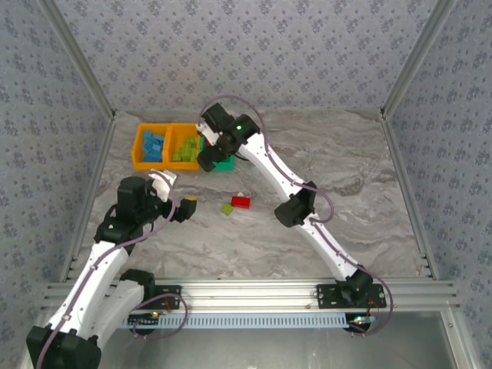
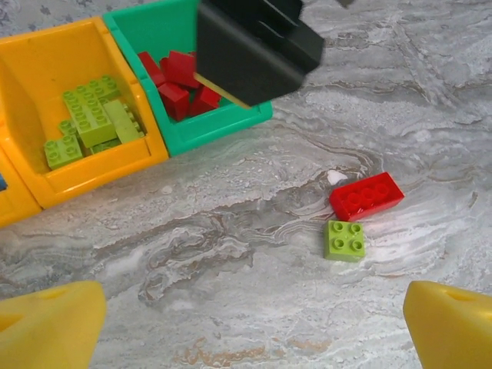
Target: Sort the legos into containers by color
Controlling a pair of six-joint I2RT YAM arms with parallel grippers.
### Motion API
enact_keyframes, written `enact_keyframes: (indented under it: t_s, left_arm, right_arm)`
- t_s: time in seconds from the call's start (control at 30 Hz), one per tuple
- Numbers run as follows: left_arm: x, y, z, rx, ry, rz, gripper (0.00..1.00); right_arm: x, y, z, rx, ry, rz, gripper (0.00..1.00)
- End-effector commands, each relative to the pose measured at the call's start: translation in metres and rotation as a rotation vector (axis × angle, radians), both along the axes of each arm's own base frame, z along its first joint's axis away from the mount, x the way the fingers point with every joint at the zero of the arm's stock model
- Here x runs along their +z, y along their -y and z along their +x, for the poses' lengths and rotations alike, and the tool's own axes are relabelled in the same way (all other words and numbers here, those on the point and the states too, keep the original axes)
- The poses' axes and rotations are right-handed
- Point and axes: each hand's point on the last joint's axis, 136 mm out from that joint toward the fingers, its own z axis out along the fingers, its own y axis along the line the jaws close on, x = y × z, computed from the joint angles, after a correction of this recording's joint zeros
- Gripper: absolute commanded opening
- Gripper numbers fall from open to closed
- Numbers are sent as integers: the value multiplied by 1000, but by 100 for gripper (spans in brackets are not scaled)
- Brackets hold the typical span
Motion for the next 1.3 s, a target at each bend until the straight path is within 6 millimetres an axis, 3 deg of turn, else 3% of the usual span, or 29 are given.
enact_keyframes:
  t_s: [0.0, 0.17, 0.3, 0.43, 0.63, 0.87, 1.0, 1.03, 1.27]
  left_arm:
    - [5, 13, -3, -67, -38, -46, 99]
    - [-9, 38, -8, -123, -263, -115, 99]
    - [-30, 55, -12, -94, -458, -103, 93]
    - [-42, 74, -4, -76, -476, -87, 90]
    - [-70, 103, 9, -93, -438, 20, 89]
    - [-117, 131, 22, -129, -422, 93, 86]
    - [-137, 131, 36, -91, -395, 153, 84]
    - [-141, 132, 38, -87, -391, 160, 83]
    - [-168, 138, 31, -129, -440, 223, 72]
  right_arm:
    - [39, 51, -30, -4, -75, -78, 100]
    - [41, 80, -68, 26, -220, -98, 100]
    - [44, 122, -99, -15, -284, -73, 100]
    - [49, 154, -126, -73, -297, -42, 100]
    - [48, 187, -166, -203, -327, 78, 100]
    - [52, 205, -198, -321, -270, 243, 100]
    - [59, 207, -203, -348, -247, 323, 100]
    - [52, 206, -208, -347, -263, 330, 100]
    - [53, 208, -206, -376, -245, 370, 100]
